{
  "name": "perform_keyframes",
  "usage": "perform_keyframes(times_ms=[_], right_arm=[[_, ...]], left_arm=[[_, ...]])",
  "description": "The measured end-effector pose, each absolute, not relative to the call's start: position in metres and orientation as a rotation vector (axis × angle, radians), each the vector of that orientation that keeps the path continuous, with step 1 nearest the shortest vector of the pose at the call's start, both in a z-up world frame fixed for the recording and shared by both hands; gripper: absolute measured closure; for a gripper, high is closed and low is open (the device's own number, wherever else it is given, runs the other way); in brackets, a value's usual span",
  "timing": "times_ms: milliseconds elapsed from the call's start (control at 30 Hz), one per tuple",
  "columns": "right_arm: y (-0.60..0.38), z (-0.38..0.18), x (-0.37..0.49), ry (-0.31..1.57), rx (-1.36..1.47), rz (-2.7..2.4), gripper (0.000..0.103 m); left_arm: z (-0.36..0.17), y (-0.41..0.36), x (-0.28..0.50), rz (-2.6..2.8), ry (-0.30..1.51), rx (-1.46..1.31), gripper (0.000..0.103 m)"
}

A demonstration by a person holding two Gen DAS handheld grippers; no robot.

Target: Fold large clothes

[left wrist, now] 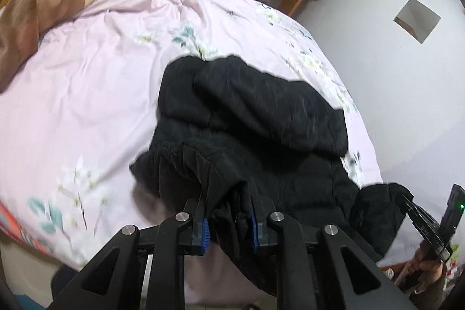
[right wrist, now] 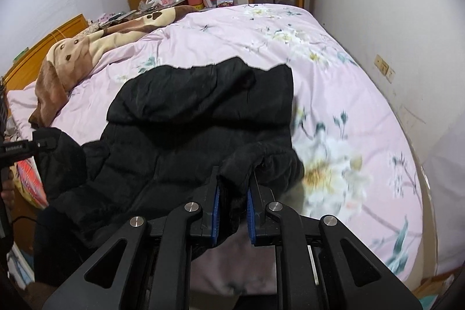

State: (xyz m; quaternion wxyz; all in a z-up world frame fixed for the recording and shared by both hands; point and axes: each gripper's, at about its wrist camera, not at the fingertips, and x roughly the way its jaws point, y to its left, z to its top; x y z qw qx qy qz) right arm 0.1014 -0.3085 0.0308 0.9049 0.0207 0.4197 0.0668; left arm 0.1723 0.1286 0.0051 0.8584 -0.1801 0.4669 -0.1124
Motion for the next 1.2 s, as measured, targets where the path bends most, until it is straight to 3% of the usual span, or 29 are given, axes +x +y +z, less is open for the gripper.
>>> perform_keyframes(times_ms=[367,733,767,833,867,1200], right_arm=[[-0.318,0.05,0.206,0.915,0.108,0.104,0.088],[-0.339,0.022,0.316,1.064,0.241,0.021,0.084],[-0.343,0.018,0.323,1.076,0.27,0.009,0.082],[-0.349,0.01,0.338,1.125,0.314,-0.007,0.081],[-0.349,0.01,0.344,1.137,0.302,-0.013,0.08],[-0.373,0.047,0.341,0.862,0.219,0.051,0.043]], left_arm=[[0.022,0.131,0.294,-0.135,0.993,-0.416,0.082],[-0.022,0.144,0.39,-0.072,1.092,-0.531,0.076],[-0.026,0.149,0.395,-0.081,1.096,-0.565,0.073],[-0.031,0.158,0.4,-0.087,1.084,-0.616,0.055],[-0.029,0.166,0.4,-0.07,1.057,-0.621,0.039],[-0.011,0.211,0.379,-0.127,0.924,-0.476,0.028]])
